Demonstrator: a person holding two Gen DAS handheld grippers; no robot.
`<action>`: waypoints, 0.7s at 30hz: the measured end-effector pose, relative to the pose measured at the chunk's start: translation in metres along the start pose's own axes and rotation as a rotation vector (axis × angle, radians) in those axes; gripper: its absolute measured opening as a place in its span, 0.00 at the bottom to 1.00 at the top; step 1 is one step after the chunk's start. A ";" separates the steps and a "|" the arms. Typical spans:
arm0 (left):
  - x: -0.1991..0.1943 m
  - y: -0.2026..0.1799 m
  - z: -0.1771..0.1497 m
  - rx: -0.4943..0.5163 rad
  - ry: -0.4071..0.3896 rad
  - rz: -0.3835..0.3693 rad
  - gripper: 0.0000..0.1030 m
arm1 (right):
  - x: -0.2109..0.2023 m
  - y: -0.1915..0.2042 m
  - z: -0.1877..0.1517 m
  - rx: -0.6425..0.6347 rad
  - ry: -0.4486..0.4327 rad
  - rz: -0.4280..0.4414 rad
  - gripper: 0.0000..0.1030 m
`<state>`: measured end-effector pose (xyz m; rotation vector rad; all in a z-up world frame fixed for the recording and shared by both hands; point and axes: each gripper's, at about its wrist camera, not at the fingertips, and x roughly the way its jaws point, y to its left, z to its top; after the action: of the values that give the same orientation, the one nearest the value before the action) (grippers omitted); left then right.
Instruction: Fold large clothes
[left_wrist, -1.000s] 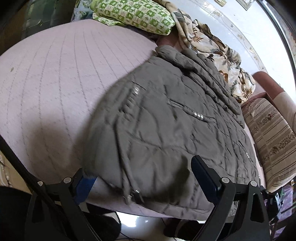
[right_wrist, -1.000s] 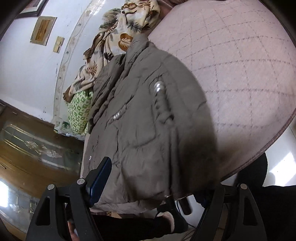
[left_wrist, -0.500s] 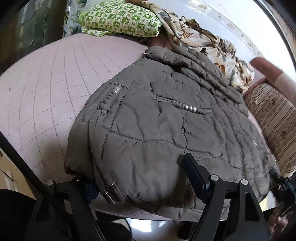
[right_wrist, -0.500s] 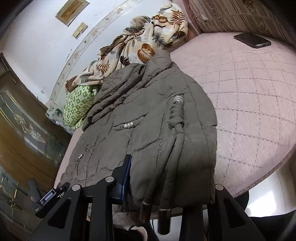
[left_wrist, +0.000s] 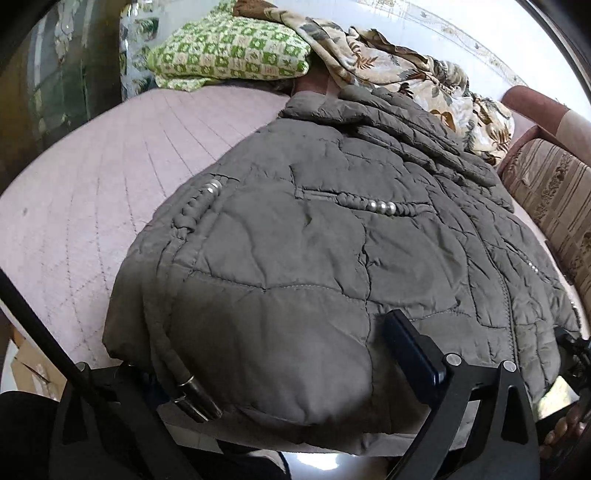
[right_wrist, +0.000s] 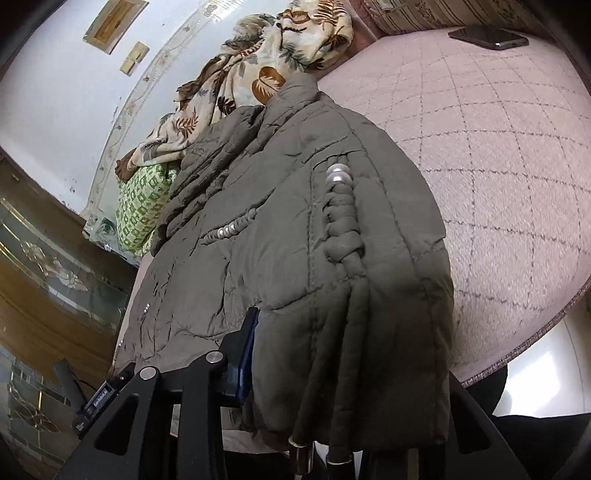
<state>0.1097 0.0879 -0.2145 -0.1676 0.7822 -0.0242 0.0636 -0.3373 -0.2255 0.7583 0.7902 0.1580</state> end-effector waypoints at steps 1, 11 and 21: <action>-0.001 0.000 0.000 -0.001 -0.005 0.006 0.94 | -0.001 0.000 0.000 -0.003 0.000 -0.001 0.38; -0.009 -0.001 0.006 0.034 -0.047 0.019 0.41 | -0.003 0.000 0.000 0.002 0.008 -0.008 0.38; -0.005 -0.014 0.004 0.112 -0.058 0.095 0.47 | 0.001 0.005 0.004 -0.021 0.038 -0.041 0.38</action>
<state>0.1095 0.0748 -0.2062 -0.0247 0.7285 0.0268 0.0676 -0.3356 -0.2205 0.7206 0.8382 0.1445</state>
